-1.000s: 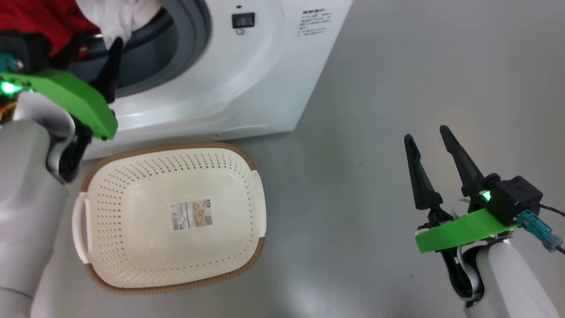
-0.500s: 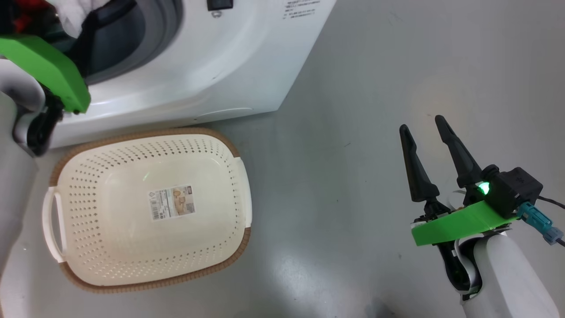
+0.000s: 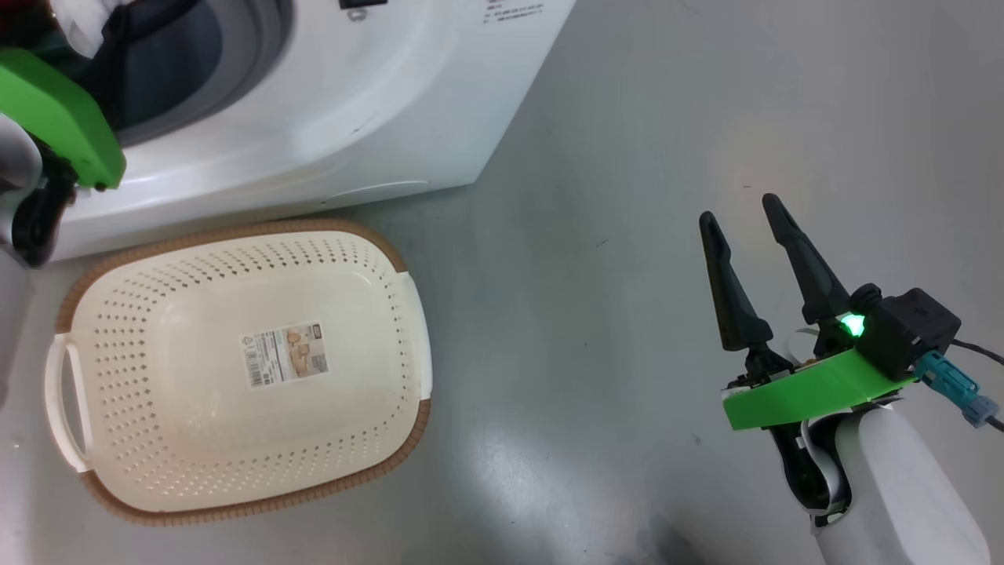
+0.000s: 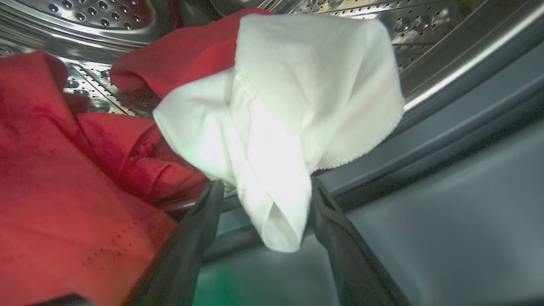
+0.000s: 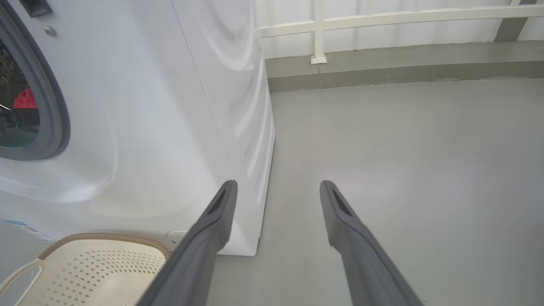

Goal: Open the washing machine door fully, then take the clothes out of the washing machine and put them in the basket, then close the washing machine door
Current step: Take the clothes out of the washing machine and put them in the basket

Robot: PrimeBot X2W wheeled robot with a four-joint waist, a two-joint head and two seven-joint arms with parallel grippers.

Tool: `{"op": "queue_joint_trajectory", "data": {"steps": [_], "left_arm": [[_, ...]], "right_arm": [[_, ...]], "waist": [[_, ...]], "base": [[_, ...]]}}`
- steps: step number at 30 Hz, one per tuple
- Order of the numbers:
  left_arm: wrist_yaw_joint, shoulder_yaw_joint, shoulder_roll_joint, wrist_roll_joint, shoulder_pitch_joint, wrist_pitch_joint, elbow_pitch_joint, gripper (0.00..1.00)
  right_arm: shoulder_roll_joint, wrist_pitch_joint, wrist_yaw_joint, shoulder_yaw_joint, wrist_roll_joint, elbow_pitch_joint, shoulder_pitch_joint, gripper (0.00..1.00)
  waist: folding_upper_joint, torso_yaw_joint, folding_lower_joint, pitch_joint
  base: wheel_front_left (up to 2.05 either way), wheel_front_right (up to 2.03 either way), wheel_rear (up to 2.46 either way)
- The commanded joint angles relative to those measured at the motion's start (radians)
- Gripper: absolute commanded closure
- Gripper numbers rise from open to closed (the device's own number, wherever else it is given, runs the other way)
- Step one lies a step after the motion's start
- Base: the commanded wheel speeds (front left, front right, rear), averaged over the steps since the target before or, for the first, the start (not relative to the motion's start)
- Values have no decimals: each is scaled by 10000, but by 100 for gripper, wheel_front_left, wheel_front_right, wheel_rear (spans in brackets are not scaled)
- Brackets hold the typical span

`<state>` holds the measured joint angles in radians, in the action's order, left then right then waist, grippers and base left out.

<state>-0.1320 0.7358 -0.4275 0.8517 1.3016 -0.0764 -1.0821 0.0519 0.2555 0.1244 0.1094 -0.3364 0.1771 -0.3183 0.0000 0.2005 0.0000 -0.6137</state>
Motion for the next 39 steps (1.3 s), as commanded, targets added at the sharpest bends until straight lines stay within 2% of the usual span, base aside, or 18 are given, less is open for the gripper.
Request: {"op": "queue_joint_trajectory", "data": {"steps": [1,4,5,6,8,9,11,20,28,33,39], "left_arm": [[13,-102,-503,149,395,-151,40,0],[13,32,-509,272,490,-367,-39,0],[13,81,-508,309,523,-429,-62,12],[13,131,-509,342,549,-495,-92,33],[13,231,-493,416,582,-593,-156,82],[13,280,-478,459,591,-637,-178,91],[13,375,-448,563,595,-737,-174,100],[13,681,-365,1025,520,-1342,-240,100],[13,351,-310,1280,93,-1835,-93,100],[76,-1016,-470,616,-545,-1849,861,100],[328,-3169,-250,-870,-2162,-1851,2434,100]], "right_arm": [[-16,63,63,209,-100,-220,-52,0],[-16,63,63,233,-119,-205,-63,0],[-16,63,63,240,-126,-205,-65,0],[-16,63,63,248,-131,-203,-66,0],[-16,63,63,259,-138,-196,-63,0],[-16,63,63,263,-140,-193,-60,0],[-16,63,63,266,-140,-198,-52,0],[-16,63,63,185,-63,-181,-5,0],[-16,63,63,123,14,-87,90,0],[-16,63,63,6,101,-42,150,0],[-16,63,63,-141,210,-22,311,0]], "waist": [[0,30,0,-2],[0,61,0,-5],[0,66,0,-11],[0,72,0,-10],[0,81,0,-1],[0,83,0,4],[0,89,0,15],[0,-4,0,198],[0,-224,0,604],[0,-420,0,880],[0,-621,0,1252]], "base": [[0,0,0],[0,0,0],[0,0,0],[0,0,0],[0,0,0],[0,0,0],[0,0,0],[0,0,0],[0,0,0],[0,0,0],[0,0,0]]}}
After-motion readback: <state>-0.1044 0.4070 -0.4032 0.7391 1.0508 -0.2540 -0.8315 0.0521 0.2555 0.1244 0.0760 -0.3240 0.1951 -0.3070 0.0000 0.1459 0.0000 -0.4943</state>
